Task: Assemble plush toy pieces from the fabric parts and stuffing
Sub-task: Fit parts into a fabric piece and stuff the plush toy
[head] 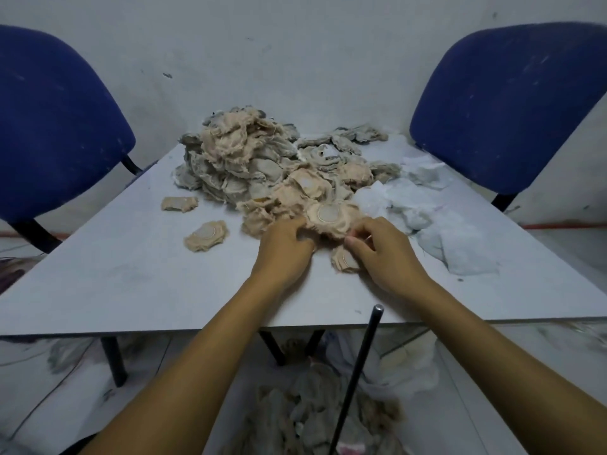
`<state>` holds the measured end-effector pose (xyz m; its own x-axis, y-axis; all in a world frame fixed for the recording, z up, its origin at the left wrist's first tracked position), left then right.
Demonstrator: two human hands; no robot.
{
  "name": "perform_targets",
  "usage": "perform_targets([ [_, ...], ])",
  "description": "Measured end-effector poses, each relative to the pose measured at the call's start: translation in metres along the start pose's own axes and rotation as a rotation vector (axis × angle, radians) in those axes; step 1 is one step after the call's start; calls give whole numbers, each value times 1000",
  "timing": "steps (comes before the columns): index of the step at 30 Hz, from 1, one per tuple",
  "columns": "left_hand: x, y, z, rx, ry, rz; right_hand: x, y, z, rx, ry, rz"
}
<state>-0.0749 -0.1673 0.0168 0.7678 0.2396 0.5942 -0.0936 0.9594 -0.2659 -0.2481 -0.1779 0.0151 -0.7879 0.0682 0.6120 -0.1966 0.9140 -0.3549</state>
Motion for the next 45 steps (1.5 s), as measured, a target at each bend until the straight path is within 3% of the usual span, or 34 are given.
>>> perform_targets([
  [4, 4, 7, -1, 86, 65, 138, 3, 8, 7, -84, -100, 128],
  [7, 7, 13, -2, 42, 156, 216, 8, 11, 9, -127, -80, 221],
  [12, 3, 12, -5, -32, 245, -42, 12, 15, -8, 119, -26, 246],
  [14, 1, 12, -3, -77, 293, -176, 7, 16, -16, 247, -77, 73],
  [17, 1, 12, -1, -80, 376, -250, -2, 19, -24, 354, -127, -148],
  [20, 1, 15, 1, -33, 463, -284, 0, 19, -19, 265, -297, -158],
  [25, 3, 13, 5, 34, 600, -340, -2, 18, -16, 88, -685, -359],
  [27, 1, 13, 6, 42, 597, -416, 0, 17, -16, 86, -721, -382],
  [30, -2, 15, 9, 52, 652, -488, 1, 15, -13, 60, -748, -335],
  [34, -6, 14, 13, 87, 902, -540, 0, 11, -7, -16, -830, -202],
  [38, -9, 12, 13, 68, 936, -410, 0, 9, -2, -60, -742, -47],
  [42, -10, 11, 14, -101, 468, -99, 1, 10, 4, -110, -566, 127],
  [45, -10, 13, 20, -285, 123, 132, 2, 11, 2, -45, -442, 161],
])
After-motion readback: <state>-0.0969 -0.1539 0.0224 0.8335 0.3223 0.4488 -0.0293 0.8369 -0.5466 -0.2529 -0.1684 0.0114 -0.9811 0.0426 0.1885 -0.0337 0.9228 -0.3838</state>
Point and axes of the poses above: each hand's wrist, its own y-axis away from the middle knuckle, its own x-axis out of the back of the hand, z = x × y, the point moved 4 cm from there along -y, towards the middle knuckle, and after that the axes turned 6 degrees about -y, right-handed, at the moved point
